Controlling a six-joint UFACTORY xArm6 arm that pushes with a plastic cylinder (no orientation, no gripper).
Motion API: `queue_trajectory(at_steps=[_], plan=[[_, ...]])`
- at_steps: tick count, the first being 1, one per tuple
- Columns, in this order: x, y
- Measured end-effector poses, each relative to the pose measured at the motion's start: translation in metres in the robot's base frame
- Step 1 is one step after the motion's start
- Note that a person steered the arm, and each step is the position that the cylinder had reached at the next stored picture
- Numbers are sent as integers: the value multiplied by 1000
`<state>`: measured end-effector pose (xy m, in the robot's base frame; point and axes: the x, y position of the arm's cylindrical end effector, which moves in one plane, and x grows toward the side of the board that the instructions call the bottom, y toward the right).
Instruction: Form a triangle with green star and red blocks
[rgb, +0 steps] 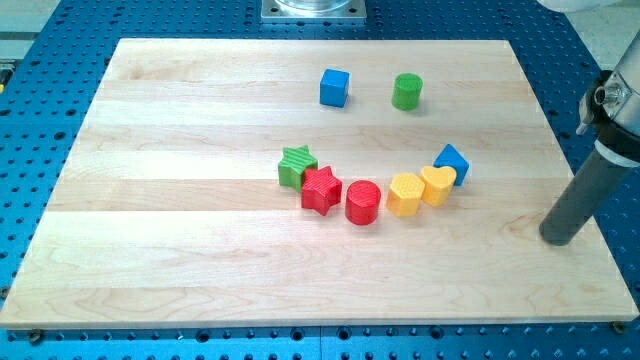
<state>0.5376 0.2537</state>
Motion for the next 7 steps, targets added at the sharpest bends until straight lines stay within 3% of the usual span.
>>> queue_trajectory(at_steps=[2,3,4,5,7], plan=[[19,-1],[36,-40],[40,-114],[30,-175],[-11,-172]])
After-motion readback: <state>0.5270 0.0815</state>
